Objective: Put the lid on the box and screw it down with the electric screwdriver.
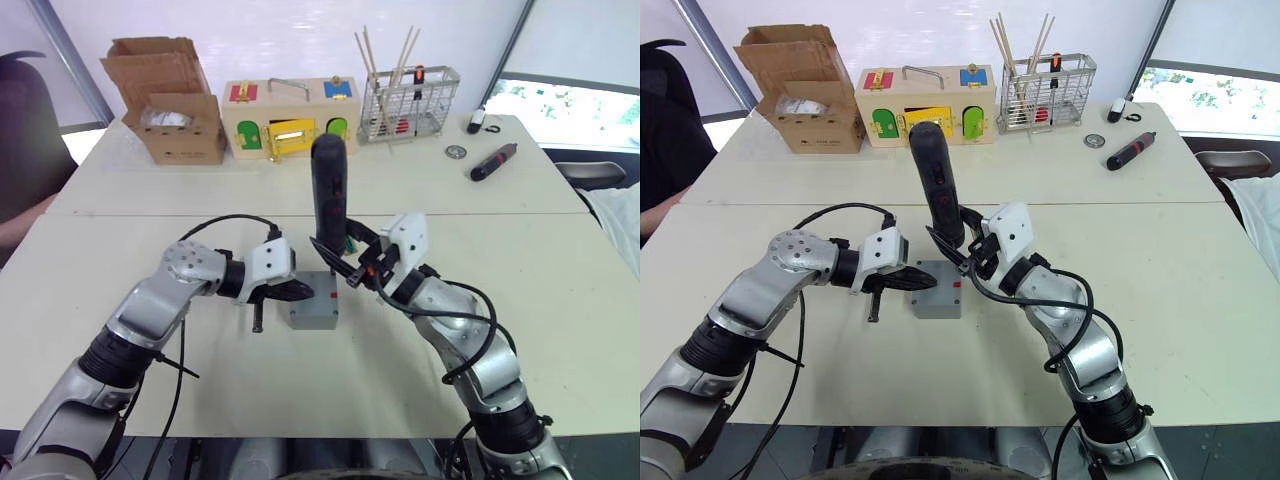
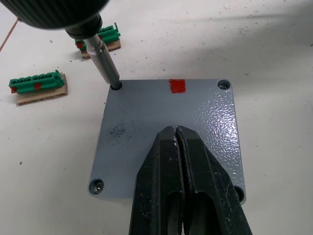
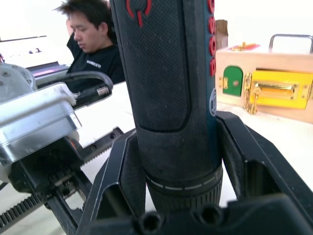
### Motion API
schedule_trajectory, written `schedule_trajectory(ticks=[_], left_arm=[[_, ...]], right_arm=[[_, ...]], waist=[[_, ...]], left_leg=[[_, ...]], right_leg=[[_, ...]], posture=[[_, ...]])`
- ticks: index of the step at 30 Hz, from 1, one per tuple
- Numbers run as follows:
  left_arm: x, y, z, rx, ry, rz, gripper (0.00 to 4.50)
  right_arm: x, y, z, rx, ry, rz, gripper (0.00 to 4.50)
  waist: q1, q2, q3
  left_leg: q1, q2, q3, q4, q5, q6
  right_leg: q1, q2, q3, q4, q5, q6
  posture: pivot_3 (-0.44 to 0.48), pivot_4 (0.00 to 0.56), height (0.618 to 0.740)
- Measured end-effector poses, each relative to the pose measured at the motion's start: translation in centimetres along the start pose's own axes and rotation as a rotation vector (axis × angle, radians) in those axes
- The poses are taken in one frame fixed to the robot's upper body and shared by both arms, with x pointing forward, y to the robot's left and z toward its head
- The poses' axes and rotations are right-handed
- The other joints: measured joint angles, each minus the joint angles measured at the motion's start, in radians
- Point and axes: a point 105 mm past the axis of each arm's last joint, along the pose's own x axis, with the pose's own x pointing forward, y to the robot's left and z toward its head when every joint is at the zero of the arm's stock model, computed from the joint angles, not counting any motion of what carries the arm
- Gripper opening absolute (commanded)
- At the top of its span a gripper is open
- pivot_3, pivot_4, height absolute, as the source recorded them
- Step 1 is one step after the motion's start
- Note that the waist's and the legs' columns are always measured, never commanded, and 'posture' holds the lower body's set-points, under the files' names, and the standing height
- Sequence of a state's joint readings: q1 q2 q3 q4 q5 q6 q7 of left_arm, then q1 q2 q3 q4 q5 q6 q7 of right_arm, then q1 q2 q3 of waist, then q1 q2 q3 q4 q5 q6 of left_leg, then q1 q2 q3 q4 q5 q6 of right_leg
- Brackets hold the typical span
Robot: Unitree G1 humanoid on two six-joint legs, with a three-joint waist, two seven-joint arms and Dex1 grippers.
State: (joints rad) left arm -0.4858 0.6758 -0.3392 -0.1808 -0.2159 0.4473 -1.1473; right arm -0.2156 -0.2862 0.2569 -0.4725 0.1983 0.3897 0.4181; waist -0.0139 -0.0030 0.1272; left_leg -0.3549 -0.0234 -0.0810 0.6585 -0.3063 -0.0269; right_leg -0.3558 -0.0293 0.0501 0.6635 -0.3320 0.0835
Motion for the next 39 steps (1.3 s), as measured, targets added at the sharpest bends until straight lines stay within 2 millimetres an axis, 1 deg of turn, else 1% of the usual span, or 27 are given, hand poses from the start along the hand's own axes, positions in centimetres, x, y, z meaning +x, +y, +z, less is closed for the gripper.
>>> schedule_trajectory(ticks=[10,17,21,23,24,25,27,28,30,31,32,34,37,39], left_arm=[[0.0,0.1,0.0,0.000,0.000,0.000,0.00],[0.2,0.1,-0.1,-0.006,-0.006,0.001,0.00],[0.1,0.2,0.0,0.006,-0.012,0.003,0.00],[0.0,0.2,0.1,0.010,-0.015,0.005,0.00],[-0.1,0.3,0.2,0.010,-0.019,0.008,0.00],[-0.1,0.3,0.2,0.011,-0.022,0.008,0.00],[-0.6,0.6,0.4,-0.005,-0.036,0.017,0.00],[-0.7,0.6,0.4,-0.023,-0.042,0.017,0.00],[-1.1,0.8,0.4,-0.079,-0.058,0.012,0.00],[-1.5,1.0,0.4,-0.108,-0.062,0.016,0.00],[-1.8,1.1,0.4,-0.138,-0.066,0.017,0.00],[-2.5,1.3,0.4,-0.179,-0.072,0.024,0.00],[-2.8,1.5,0.9,-0.214,-0.096,0.022,0.00],[-3.0,1.9,1.7,-0.219,-0.128,0.035,0.00]], right_arm=[[-0.1,-0.1,0.0,0.005,-0.008,-0.006,1.78],[-0.2,-0.4,0.7,0.010,-0.049,0.000,1.78],[-0.2,-1.2,1.5,0.044,-0.038,0.026,1.78],[-0.2,-2.0,2.8,0.054,-0.038,0.041,1.78],[-0.2,-2.8,4.1,0.052,-0.046,0.047,1.78],[-0.3,-3.4,5.5,0.043,-0.070,0.043,1.78],[-0.6,-4.6,9.4,0.049,-0.153,0.048,1.78],[-0.8,-4.9,10.8,0.048,-0.184,0.053,1.78],[-1.1,-5.3,12.7,0.079,-0.197,0.082,1.78],[-1.2,-5.5,13.1,0.098,-0.194,0.089,1.78],[-1.3,-5.7,13.3,0.125,-0.181,0.092,1.78],[-1.4,-6.1,12.9,0.189,-0.143,0.089,1.78],[-1.3,-7.3,11.1,0.292,-0.041,0.044,1.78],[-1.3,-8.0,10.3,0.314,0.022,0.008,1.78]], waist=[[0.000,0.001,0.000],[0.000,0.001,0.001],[0.001,0.003,0.006],[0.001,0.006,0.010],[0.000,0.007,0.013],[0.001,0.007,0.014],[-0.001,0.007,0.014],[-0.001,0.007,0.014],[-0.002,0.007,0.014],[-0.004,0.007,0.015],[-0.006,0.007,0.015],[-0.007,0.007,0.015],[-0.005,0.006,0.018],[-0.002,0.007,0.022]], left_leg=[[0.000,0.000,0.000,-0.002,0.000,0.000],[-0.001,0.000,0.000,-0.007,0.000,0.000],[-0.003,0.000,0.000,-0.008,0.000,0.000],[-0.005,-0.001,0.000,-0.007,0.000,0.000],[-0.006,-0.001,0.000,-0.007,0.001,-0.001],[-0.010,-0.001,0.000,-0.007,0.001,-0.001],[-0.019,-0.001,-0.001,-0.007,0.002,-0.003],[-0.020,0.000,-0.001,-0.008,0.002,-0.004],[-0.022,0.000,-0.001,-0.009,0.003,-0.004],[-0.023,0.000,-0.001,-0.009,0.003,-0.004],[-0.026,0.000,-0.001,-0.009,0.003,-0.005],[-0.036,0.000,-0.001,-0.006,0.004,-0.007],[-0.040,0.000,0.000,-0.005,0.005,-0.009],[-0.041,-0.001,0.000,-0.004,0.006,-0.009]], right_leg=[[0.000,-0.001,0.000,-0.002,0.000,0.000],[-0.001,-0.001,0.000,-0.004,0.000,0.000],[-0.003,-0.001,0.000,-0.004,0.000,0.000],[-0.005,-0.002,0.000,-0.004,0.000,0.000],[-0.006,-0.002,0.000,-0.004,0.000,0.000],[-0.010,-0.002,0.000,-0.004,0.000,0.000],[-0.020,-0.002,-0.001,-0.001,0.000,0.000],[-0.022,-0.002,-0.001,-0.001,0.000,0.000],[-0.024,-0.002,-0.001,-0.001,0.000,-0.001],[-0.025,-0.002,-0.001,0.000,0.000,-0.001],[-0.028,-0.002,-0.001,0.000,0.000,-0.001],[-0.038,-0.002,-0.001,0.003,0.000,-0.001],[-0.041,-0.002,-0.001,0.003,0.000,-0.001],[-0.042,-0.003,-0.001,0.004,0.000,-0.001]], posture=[[0.000,0.150,0.740],[0.000,0.150,0.740],[0.000,0.150,0.740],[0.000,0.150,0.740],[0.000,0.150,0.740],[0.000,0.150,0.740],[0.000,0.150,0.740],[0.000,0.150,0.740],[0.000,0.150,0.740],[0.000,0.150,0.740],[0.000,0.150,0.740],[0.000,0.150,0.740],[0.000,0.150,0.740],[0.000,0.150,0.740]])
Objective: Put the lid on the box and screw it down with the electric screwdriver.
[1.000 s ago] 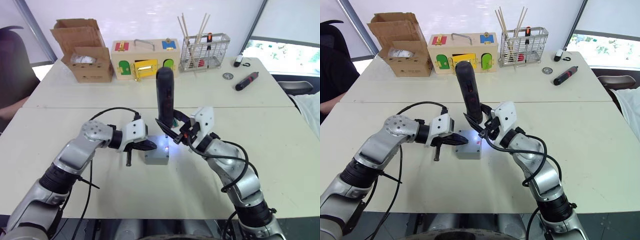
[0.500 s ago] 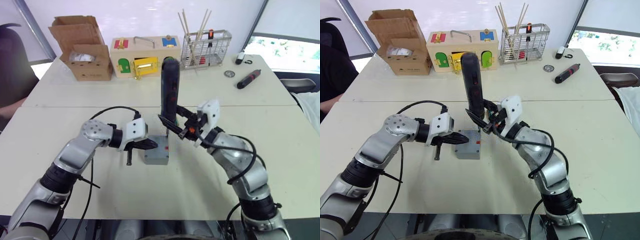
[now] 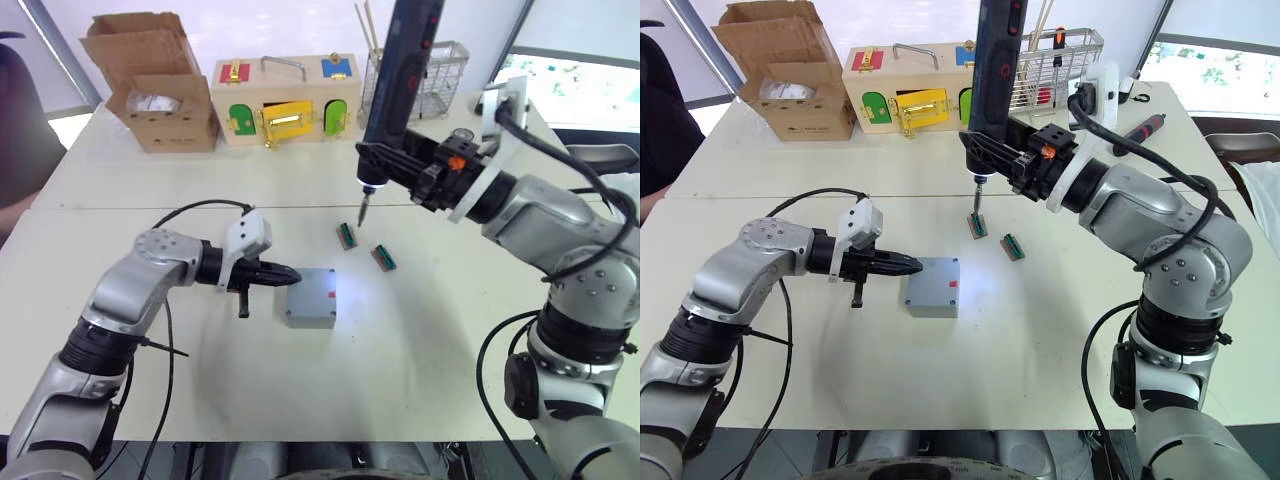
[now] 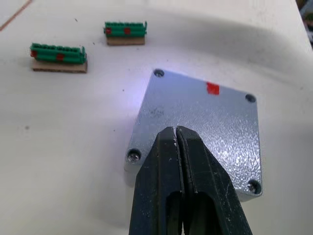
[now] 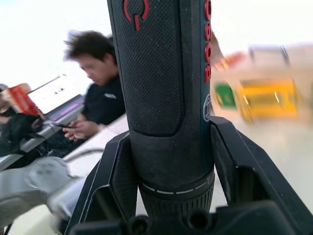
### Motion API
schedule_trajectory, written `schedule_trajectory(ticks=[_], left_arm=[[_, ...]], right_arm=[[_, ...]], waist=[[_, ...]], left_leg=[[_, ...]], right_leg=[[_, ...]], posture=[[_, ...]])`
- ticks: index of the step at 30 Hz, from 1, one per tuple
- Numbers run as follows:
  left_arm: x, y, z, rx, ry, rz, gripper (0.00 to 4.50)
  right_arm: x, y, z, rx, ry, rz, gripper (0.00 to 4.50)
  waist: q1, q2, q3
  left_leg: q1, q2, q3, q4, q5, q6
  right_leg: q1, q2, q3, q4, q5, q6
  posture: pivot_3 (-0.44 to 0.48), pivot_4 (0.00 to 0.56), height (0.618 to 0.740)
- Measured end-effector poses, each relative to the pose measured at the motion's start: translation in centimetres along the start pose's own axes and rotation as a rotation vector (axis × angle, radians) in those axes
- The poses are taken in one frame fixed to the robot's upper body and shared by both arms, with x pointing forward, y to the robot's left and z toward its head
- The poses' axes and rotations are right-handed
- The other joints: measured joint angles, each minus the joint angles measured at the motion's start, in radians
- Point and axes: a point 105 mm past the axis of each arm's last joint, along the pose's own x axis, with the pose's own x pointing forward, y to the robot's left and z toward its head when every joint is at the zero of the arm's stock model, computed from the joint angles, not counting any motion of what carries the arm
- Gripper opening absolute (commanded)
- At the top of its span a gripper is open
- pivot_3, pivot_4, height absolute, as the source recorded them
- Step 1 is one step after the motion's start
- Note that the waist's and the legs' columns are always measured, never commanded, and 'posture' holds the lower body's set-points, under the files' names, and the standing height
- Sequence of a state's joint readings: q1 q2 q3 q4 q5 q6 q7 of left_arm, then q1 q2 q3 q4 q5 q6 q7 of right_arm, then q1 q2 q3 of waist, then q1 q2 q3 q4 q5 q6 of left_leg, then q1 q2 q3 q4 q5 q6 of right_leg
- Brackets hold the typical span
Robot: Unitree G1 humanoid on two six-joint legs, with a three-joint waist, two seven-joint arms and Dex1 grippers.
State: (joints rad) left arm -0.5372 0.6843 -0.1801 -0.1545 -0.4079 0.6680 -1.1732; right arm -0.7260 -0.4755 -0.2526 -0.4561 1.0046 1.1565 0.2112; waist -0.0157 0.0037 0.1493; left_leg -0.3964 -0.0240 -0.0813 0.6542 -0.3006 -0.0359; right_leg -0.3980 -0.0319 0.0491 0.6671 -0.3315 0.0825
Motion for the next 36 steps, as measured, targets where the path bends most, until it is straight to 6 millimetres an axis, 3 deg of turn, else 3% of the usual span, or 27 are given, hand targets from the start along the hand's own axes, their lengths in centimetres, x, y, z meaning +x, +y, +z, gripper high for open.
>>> schedule_trajectory(ticks=[4,7,11,14,18,25,34,36], left_arm=[[0.2,0.8,2.9,0.023,-0.090,0.006,0.00],[0.9,-0.1,4.3,0.071,-0.122,-0.052,0.00],[1.8,-3.1,3.8,0.152,-0.079,-0.196,0.00],[2.6,-4.9,3.5,0.241,-0.038,-0.263,0.00],[3.3,-6.0,2.6,0.330,0.014,-0.292,0.00],[3.9,-6.3,2.1,0.325,0.009,-0.290,0.00],[3.5,-5.4,1.2,0.287,0.008,-0.196,0.00],[3.1,-4.9,1.5,0.279,-0.023,-0.141,0.00]], right_arm=[[-1.9,-2.9,-0.6,-0.037,0.184,-0.125,1.78],[-5.4,-4.5,-2.1,0.051,0.412,-0.138,1.78],[-11.2,-7.5,-4.8,0.218,0.682,-0.298,1.78],[-14.4,-8.3,-6.9,0.314,0.790,-0.372,1.78],[-16.8,-8.9,-9.5,0.427,0.863,-0.432,1.78],[-17.6,-9.2,-12.0,0.527,0.953,-0.453,1.78],[-17.2,-10.2,-13.1,0.557,1.002,-0.484,1.78],[-17.0,-10.4,-13.2,0.554,1.004,-0.486,2.79]], waist=[[0.005,-0.002,0.003],[0.006,-0.001,0.005],[0.004,-0.002,0.005],[0.001,-0.001,0.006],[0.001,-0.001,0.006],[0.004,-0.001,0.006],[0.007,-0.001,0.006],[0.006,-0.001,0.006]], left_leg=[[-0.014,-0.001,-0.002,0.011,0.000,0.000],[-0.014,-0.002,0.000,0.011,0.000,0.000],[-0.014,-0.002,0.001,0.010,-0.002,0.004],[-0.012,0.000,0.002,0.011,-0.003,0.005],[-0.010,0.000,0.004,0.012,-0.003,0.005],[-0.010,0.000,0.004,0.013,-0.003,0.005],[-0.011,0.000,0.003,0.013,-0.003,0.005],[-0.011,0.000,0.003,0.013,-0.003,0.005]], right_leg=[[-0.009,0.000,-0.003,0.002,0.000,0.000],[-0.008,-0.002,-0.003,0.000,0.000,0.001],[-0.008,-0.002,-0.002,-0.001,0.000,0.001],[-0.008,0.000,0.000,0.001,0.000,0.001],[-0.007,0.002,0.001,0.005,0.001,0.000],[-0.007,0.002,0.001,0.006,0.001,0.000],[-0.007,0.002,0.001,0.006,0.001,0.001],[-0.007,0.002,0.001,0.006,0.001,0.001]], posture=[[0.000,0.150,0.740],[0.000,0.150,0.740],[0.000,0.150,0.740],[0.000,0.150,0.740],[0.000,0.150,0.740],[0.000,0.150,0.740],[0.000,0.150,0.740],[0.000,0.150,0.740]])
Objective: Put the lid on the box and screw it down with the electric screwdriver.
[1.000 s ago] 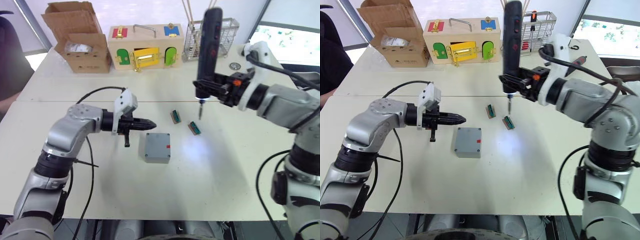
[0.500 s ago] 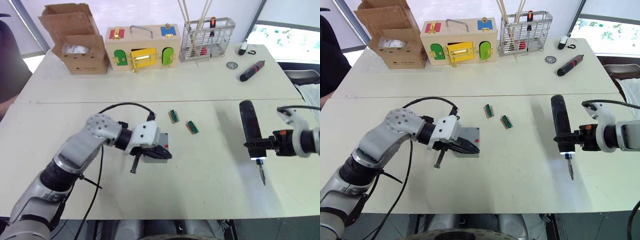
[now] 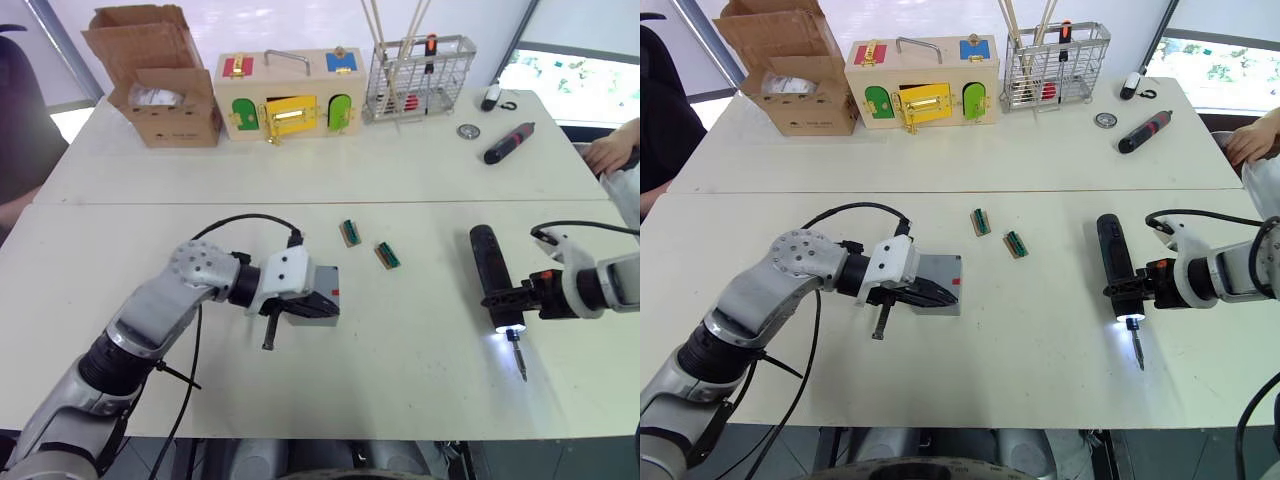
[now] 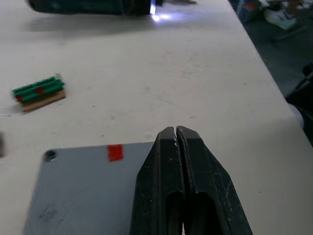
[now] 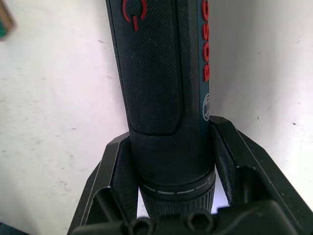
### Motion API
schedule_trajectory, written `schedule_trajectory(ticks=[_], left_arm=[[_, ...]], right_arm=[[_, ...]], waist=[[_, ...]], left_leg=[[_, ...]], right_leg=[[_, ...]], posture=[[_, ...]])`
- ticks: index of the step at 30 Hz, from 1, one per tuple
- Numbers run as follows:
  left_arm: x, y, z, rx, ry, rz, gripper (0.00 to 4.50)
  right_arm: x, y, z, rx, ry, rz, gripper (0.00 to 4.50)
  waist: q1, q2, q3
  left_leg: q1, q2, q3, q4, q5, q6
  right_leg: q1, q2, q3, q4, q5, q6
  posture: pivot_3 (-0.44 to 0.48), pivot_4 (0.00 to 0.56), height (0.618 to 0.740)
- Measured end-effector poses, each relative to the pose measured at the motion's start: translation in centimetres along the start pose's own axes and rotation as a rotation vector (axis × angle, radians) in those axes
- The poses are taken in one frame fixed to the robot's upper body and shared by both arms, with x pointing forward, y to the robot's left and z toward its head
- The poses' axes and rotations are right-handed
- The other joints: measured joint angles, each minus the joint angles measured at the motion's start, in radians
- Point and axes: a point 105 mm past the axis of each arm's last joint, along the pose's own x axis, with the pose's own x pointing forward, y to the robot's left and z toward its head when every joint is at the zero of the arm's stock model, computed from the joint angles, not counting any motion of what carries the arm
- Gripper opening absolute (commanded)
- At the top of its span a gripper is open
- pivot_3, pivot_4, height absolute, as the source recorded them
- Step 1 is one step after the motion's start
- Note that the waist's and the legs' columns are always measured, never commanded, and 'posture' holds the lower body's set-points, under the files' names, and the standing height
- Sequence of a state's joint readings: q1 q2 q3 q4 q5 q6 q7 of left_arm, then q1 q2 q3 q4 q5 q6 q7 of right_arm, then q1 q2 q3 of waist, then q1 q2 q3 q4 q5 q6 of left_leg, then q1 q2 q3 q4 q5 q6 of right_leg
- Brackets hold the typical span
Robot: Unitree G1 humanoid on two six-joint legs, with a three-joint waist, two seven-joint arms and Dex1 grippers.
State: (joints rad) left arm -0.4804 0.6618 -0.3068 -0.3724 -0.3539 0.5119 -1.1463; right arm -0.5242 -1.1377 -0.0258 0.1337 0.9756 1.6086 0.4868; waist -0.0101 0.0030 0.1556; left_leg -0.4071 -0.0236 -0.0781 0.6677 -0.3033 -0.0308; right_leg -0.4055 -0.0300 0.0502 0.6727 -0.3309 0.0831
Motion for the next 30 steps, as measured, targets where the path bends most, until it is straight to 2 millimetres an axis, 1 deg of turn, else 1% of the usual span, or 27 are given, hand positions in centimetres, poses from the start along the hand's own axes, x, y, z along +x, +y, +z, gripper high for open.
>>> schedule_trajectory(ticks=[3,5,6,8,10,12,13,14,15,16,17,18,19,20,21,23,24,25,27,29,30], left_arm=[[-0.6,0.8,0.8,0.003,-0.068,0.076,0.00],[-0.8,0.9,1.0,-0.002,-0.080,0.080,0.00],[-0.9,0.8,1.0,-0.018,-0.085,0.073,0.00],[-1.0,0.9,1.0,-0.054,-0.094,0.067,0.00],[-1.5,1.6,1.0,-0.109,-0.103,0.087,0.00],[-2.9,2.7,0.5,-0.171,-0.100,0.162,0.00],[-3.7,3.3,0.0,-0.196,-0.087,0.204,0.00],[-4.6,3.7,-0.4,-0.227,-0.080,0.246,0.00],[-5.5,3.9,-0.7,-0.264,-0.085,0.283,0.00],[-6.3,4.0,-1.1,-0.304,-0.090,0.319,0.00],[-7.2,3.8,-1.8,-0.349,-0.091,0.352,0.00],[-7.8,3.6,-2.6,-0.394,-0.083,0.380,0.00],[-8.4,3.2,-3.4,-0.438,-0.070,0.401,0.00],[-9.0,2.7,-4.2,-0.486,-0.066,0.422,0.00],[-9.6,2.1,-5.1,-0.533,-0.056,0.442,0.00],[-10.6,0.9,-6.3,-0.602,-0.028,0.468,0.00],[-11.0,0.2,-6.9,-0.628,-0.010,0.474,0.00],[-11.3,-0.8,-7.5,-0.654,0.014,0.474,0.00],[-11.7,-2.6,-8.8,-0.732,0.053,0.468,0.00],[-11.8,-3.5,-9.3,-0.763,0.061,0.468,0.00],[-11.8,-3.9,-9.6,-0.777,0.066,0.468,0.00]], right_arm=[[-0.1,0.0,0.4,-0.005,-0.008,0.000,3.68],[0.0,0.2,0.6,-0.011,-0.014,0.008,4.29],[0.0,0.3,0.7,-0.014,-0.018,0.013,4.49],[0.0,0.4,0.9,-0.026,-0.025,0.011,4.49],[0.1,0.2,1.3,-0.063,-0.056,-0.016,4.49],[-0.2,0.2,2.6,-0.145,-0.141,-0.054,4.49],[-0.8,0.3,3.5,-0.182,-0.200,-0.067,4.49],[-1.6,0.8,4.5,-0.230,-0.273,-0.073,4.49],[-2.5,1.7,5.4,-0.292,-0.348,-0.068,4.49],[-3.1,3.1,6.1,-0.367,-0.431,-0.045,4.49],[-3.5,5.0,6.3,-0.452,-0.529,-0.003,4.49],[-3.3,6.8,6.0,-0.520,-0.592,0.046,4.49],[-2.7,8.3,5.1,-0.574,-0.622,0.097,4.49],[-1.7,9.7,3.7,-0.621,-0.632,0.143,4.49],[-0.7,10.7,2.2,-0.643,-0.626,0.184,4.49],[0.6,12.4,-0.1,-0.674,-0.644,0.234,4.49],[1.1,12.9,-0.9,-0.673,-0.670,0.247,4.49],[1.5,13.2,-1.7,-0.640,-0.730,0.266,4.49],[2.4,13.1,-3.2,-0.543,-0.794,0.282,4.49],[3.0,12.6,-4.4,-0.566,-0.793,0.245,4.49],[3.3,12.5,-5.0,-0.592,-0.780,0.229,4.49]], waist=[[0.001,0.000,0.000],[0.001,0.000,0.000],[0.000,-0.001,0.000],[0.000,-0.001,0.000],[0.001,-0.001,-0.001],[-0.001,-0.001,0.000],[-0.003,-0.001,0.000],[-0.005,-0.001,0.000],[-0.006,-0.001,0.000],[-0.007,-0.001,-0.001],[-0.008,-0.002,-0.001],[-0.007,-0.003,-0.001],[-0.005,-0.003,-0.001],[-0.002,-0.002,-0.001],[0.002,-0.002,-0.001],[0.004,-0.003,-0.001],[0.004,-0.003,-0.001],[0.003,-0.004,-0.002],[0.004,-0.004,-0.002],[0.002,-0.004,-0.002],[0.001,-0.004,-0.002]], left_leg=[[0.000,0.000,0.000,0.000,0.000,0.000],[0.000,0.000,0.000,0.001,0.000,0.000],[0.000,0.000,0.000,0.001,0.000,0.000],[0.000,0.000,0.000,0.001,0.000,0.000],[0.000,0.000,0.000,0.002,0.000,0.000],[0.000,0.000,0.000,0.003,0.000,0.000],[0.000,0.000,0.000,0.002,0.000,0.000],[0.000,0.000,0.000,0.002,0.000,0.000],[0.000,0.000,0.000,0.001,0.000,0.000],[0.000,0.001,0.000,0.000,0.000,0.000],[0.000,0.003,-0.001,-0.001,0.000,0.000],[0.000,0.003,-0.002,-0.001,-0.001,0.001],[0.000,0.003,-0.003,-0.001,-0.001,0.001],[-0.001,0.003,-0.003,-0.001,0.000,0.001],[-0.001,0.002,-0.004,0.000,0.000,0.000],[-0.001,0.000,-0.003,0.001,0.002,-0.003],[0.000,0.000,-0.003,0.001,0.002,-0.004],[0.001,-0.001,-0.003,0.001,0.002,-0.004],[0.005,-0.001,-0.003,0.001,0.002,-0.004],[0.008,-0.001,-0.003,0.001,0.003,-0.005],[0.015,-0.001,-0.003,-0.001,0.002,-0.005]], right_leg=[[0.000,0.000,0.000,0.000,0.000,0.000],[0.000,0.000,0.000,0.000,0.000,0.000],[0.001,0.000,0.000,0.000,0.000,0.000],[0.001,0.000,0.000,0.000,0.000,0.000],[0.001,0.000,-0.001,0.001,0.000,0.001],[0.000,0.000,0.000,0.002,0.000,0.001],[0.000,0.000,0.000,0.003,0.000,0.001],[-0.002,0.000,0.000,0.004,0.000,0.001],[-0.002,0.001,0.000,0.005,0.000,0.001],[-0.003,0.002,0.000,0.005,0.000,0.001],[-0.003,0.003,-0.001,0.007,0.000,0.001],[-0.003,0.004,-0.002,0.008,0.000,0.000],[-0.003,0.003,-0.002,0.009,0.000,0.000],[-0.003,0.003,-0.002,0.008,0.000,0.000],[-0.004,0.002,-0.002,0.009,0.000,0.000],[-0.003,-0.001,-0.001,0.007,0.000,0.000],[-0.001,-0.002,-0.001,0.007,0.000,0.000],[0.000,-0.002,-0.001,0.007,0.000,0.001],[0.004,-0.002,-0.001,0.006,0.000,0.001],[0.007,-0.003,0.000,0.006,0.000,0.000],[0.013,-0.003,0.000,0.005,0.000,0.000]], posture=[[0.000,0.150,0.740],[0.000,0.150,0.740],[0.000,0.150,0.740],[0.000,0.150,0.740],[0.000,0.150,0.740],[0.000,0.150,0.740],[0.000,0.150,0.740],[0.000,0.150,0.740],[0.000,0.150,0.740],[0.000,0.150,0.740],[0.000,0.150,0.740],[0.000,0.150,0.740],[0.000,0.150,0.740],[0.000,0.150,0.740],[0.000,0.150,0.740],[0.000,0.150,0.740],[0.000,0.150,0.740],[0.000,0.150,0.740],[0.000,0.150,0.740],[0.000,0.150,0.740],[0.000,0.150,0.740]])
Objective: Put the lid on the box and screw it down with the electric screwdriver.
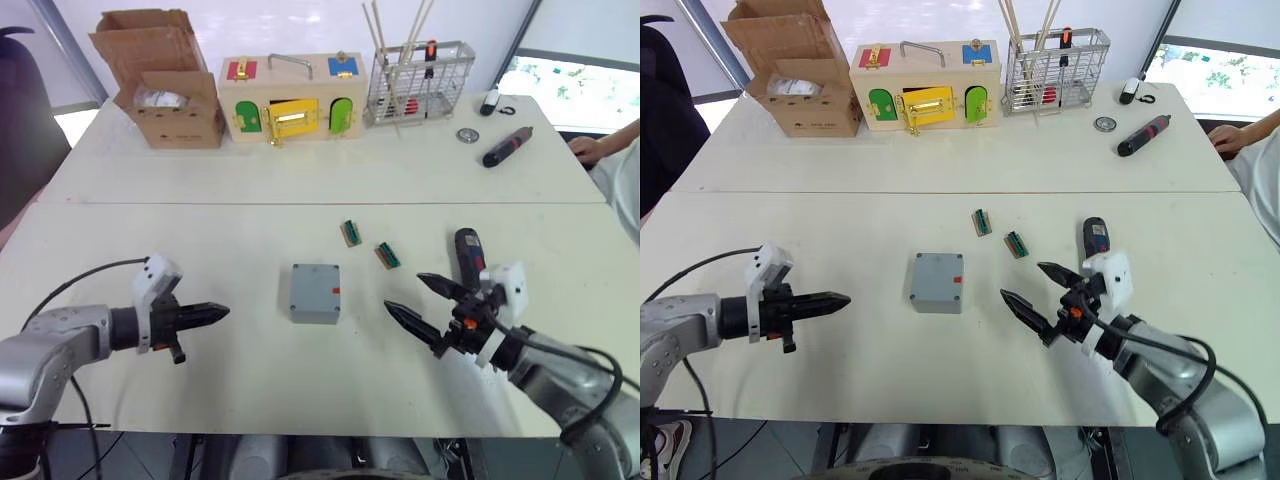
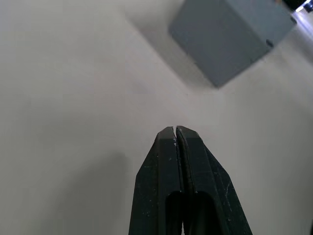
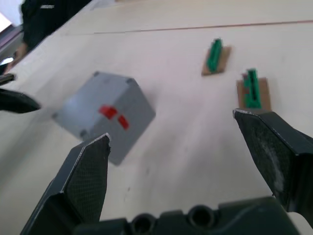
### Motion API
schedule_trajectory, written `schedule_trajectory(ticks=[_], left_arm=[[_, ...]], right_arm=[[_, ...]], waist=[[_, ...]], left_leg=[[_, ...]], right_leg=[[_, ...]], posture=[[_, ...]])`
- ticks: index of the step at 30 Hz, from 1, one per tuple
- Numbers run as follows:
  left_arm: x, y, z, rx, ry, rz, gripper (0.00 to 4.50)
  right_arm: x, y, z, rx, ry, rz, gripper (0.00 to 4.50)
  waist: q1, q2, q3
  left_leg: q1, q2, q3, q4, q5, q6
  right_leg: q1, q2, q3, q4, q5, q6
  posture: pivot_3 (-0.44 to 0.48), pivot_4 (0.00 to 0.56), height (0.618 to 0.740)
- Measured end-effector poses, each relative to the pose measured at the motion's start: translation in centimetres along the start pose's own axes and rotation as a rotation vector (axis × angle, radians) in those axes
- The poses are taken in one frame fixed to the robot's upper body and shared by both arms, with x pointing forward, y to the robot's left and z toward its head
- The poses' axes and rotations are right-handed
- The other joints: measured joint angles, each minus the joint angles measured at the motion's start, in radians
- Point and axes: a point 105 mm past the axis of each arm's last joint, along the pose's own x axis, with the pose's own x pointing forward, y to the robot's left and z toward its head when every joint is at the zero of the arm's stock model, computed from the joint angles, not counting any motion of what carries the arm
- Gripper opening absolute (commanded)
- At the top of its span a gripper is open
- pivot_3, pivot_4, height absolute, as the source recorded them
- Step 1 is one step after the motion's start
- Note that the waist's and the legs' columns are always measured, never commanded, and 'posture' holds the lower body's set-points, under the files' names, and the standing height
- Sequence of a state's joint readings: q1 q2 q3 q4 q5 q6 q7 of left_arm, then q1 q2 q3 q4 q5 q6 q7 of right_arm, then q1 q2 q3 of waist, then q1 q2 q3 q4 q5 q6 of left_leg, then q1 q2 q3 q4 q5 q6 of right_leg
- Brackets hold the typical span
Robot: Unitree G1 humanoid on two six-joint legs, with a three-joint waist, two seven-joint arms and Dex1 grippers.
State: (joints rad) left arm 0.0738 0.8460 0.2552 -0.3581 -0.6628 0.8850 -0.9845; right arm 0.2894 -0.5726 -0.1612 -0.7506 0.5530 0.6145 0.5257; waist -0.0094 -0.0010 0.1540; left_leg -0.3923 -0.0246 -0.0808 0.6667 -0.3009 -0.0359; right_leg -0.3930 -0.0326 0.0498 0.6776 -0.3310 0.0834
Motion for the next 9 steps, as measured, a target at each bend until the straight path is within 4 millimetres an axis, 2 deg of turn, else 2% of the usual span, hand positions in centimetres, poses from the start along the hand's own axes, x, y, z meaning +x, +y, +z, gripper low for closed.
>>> schedule_trajectory(ticks=[3,9], left_arm=[[0.1,-0.1,-0.8,-0.028,0.000,0.016,0.00],[0.5,-0.1,-1.4,-0.063,-0.028,0.037,0.00]], right_arm=[[0.1,1.1,-1.0,-0.012,0.018,0.037,4.49],[0.3,1.8,-2.4,-0.040,0.085,0.092,4.49]], waist=[[-0.003,0.000,0.000],[-0.001,0.000,0.000]], left_leg=[[0.004,0.001,0.000,-0.002,0.000,0.000],[0.003,0.001,0.000,-0.002,0.000,0.000]], right_leg=[[0.004,0.001,0.000,-0.002,0.000,0.000],[0.004,0.001,0.000,-0.004,0.000,0.000]], posture=[[0.000,0.150,0.740],[0.000,0.150,0.740]])
